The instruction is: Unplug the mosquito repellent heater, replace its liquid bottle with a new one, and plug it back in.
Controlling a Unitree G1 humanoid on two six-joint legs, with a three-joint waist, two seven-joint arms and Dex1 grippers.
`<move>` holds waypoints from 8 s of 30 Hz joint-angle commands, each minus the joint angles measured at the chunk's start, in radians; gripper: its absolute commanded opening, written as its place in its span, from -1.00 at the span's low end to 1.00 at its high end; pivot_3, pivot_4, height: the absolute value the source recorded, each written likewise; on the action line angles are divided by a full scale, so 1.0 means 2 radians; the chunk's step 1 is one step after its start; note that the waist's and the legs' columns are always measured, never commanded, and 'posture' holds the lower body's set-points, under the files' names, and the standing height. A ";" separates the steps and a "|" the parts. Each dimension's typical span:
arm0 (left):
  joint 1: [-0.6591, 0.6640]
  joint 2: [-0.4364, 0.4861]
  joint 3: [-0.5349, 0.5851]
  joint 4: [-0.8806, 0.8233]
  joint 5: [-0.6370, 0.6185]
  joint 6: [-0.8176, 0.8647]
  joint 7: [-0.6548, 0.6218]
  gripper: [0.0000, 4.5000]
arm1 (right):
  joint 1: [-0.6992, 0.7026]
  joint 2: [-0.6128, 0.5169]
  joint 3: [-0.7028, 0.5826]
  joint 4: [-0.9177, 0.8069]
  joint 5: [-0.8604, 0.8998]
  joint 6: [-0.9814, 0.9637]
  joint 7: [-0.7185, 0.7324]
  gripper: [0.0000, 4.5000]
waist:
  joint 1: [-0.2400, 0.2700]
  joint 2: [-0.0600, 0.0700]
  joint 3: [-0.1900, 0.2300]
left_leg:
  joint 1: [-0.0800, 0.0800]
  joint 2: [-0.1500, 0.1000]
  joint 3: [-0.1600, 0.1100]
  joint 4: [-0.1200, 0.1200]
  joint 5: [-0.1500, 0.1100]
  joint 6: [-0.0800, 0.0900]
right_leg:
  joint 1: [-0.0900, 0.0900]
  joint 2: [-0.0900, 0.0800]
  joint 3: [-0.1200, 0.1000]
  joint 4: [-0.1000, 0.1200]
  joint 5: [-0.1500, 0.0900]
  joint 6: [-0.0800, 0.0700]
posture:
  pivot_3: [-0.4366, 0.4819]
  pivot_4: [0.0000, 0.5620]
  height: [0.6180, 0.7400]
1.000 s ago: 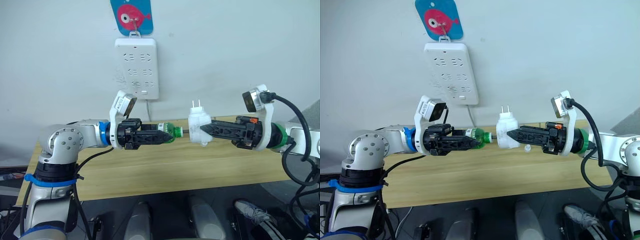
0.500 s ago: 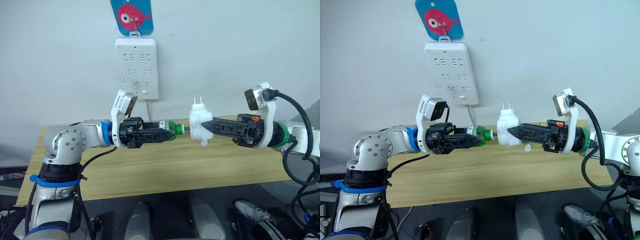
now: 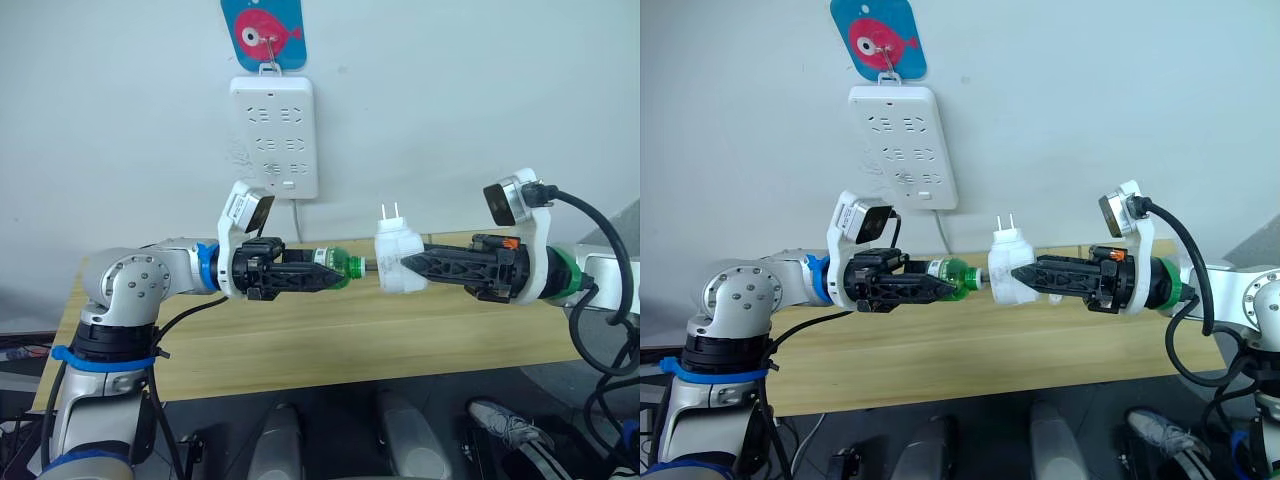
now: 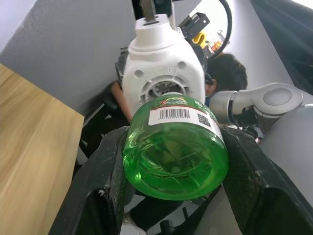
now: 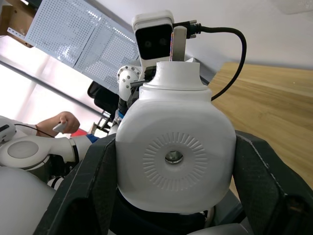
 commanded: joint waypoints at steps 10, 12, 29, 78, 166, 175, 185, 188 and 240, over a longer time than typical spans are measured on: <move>0.002 -0.014 0.008 -0.033 -0.031 0.002 0.028 0.03 | -0.010 0.005 0.003 -0.011 0.010 -0.009 0.001 0.30 | 0.000 0.000 0.000 | 0.000 0.000 0.000 0.000 0.000 0.000 | 0.000 0.000 0.000 0.000 0.000 0.000 | -0.43 -0.25 0.75; 0.001 -0.019 0.008 -0.037 -0.036 0.002 0.034 0.03 | -0.012 0.009 0.004 -0.011 0.008 -0.011 -0.002 0.30 | 0.000 0.000 0.000 | 0.000 0.000 0.000 0.000 0.000 0.000 | 0.000 0.000 0.000 0.000 0.000 0.000 | -0.43 -0.25 0.75; 0.004 -0.036 -0.037 -0.052 0.014 -0.051 0.019 0.03 | -0.026 0.014 0.017 -0.019 -0.002 -0.004 -0.017 0.30 | 0.000 0.000 0.000 | 0.000 0.000 0.000 0.000 0.000 0.000 | 0.000 0.000 0.000 0.000 0.000 0.000 | -0.43 -0.27 0.75; -0.031 -0.091 0.011 0.023 -0.009 -0.019 0.057 0.03 | 0.119 -0.075 -0.024 -0.118 -0.305 -0.084 0.201 0.47 | 0.000 0.000 -0.001 | 0.000 0.000 0.000 0.001 0.000 0.000 | 0.000 0.000 0.000 0.000 0.000 0.000 | -0.51 -0.29 0.75; -0.012 -0.049 -0.061 -0.001 0.100 -0.124 -0.001 0.03 | -0.064 0.089 -0.028 -0.052 -0.177 0.012 0.057 -1.00 | -0.013 0.000 -0.002 | 0.000 0.000 0.000 0.001 0.000 -0.001 | 0.000 -0.001 0.000 0.001 0.000 0.000 | -0.50 -0.28 0.75; -0.021 -0.055 -0.044 0.009 0.087 -0.107 0.011 0.03 | -0.051 0.026 -0.010 -0.115 -0.247 0.003 0.162 -1.00 | -0.012 0.000 -0.002 | 0.000 0.000 0.000 0.000 0.000 0.000 | 0.000 -0.001 -0.001 0.001 0.000 0.000 | -0.49 -0.28 0.75; -0.017 -0.015 -0.061 0.007 0.090 -0.084 -0.030 0.03 | -0.109 0.032 -0.061 -0.047 -0.204 -0.022 0.125 -1.00 | -0.014 0.000 -0.002 | 0.000 0.000 0.000 0.000 0.000 0.000 | 0.000 0.000 0.000 0.001 0.000 0.000 | -0.51 -0.28 0.75; -0.016 -0.006 -0.075 0.001 0.096 -0.088 -0.049 0.03 | -0.112 0.041 -0.047 -0.031 -0.255 -0.038 0.121 -1.00 | -0.012 0.000 -0.002 | 0.000 0.000 0.000 0.000 0.000 0.000 | 0.000 0.000 -0.001 0.000 0.000 0.000 | -0.52 -0.27 0.75; -0.029 -0.022 -0.056 0.022 0.087 -0.083 -0.040 0.03 | -0.018 -0.027 -0.041 -0.106 -0.333 -0.015 0.258 -1.00 | -0.013 0.000 -0.002 | 0.000 0.000 0.000 0.001 0.000 0.000 | 0.000 -0.001 -0.001 0.001 0.000 0.000 | -0.54 -0.31 0.75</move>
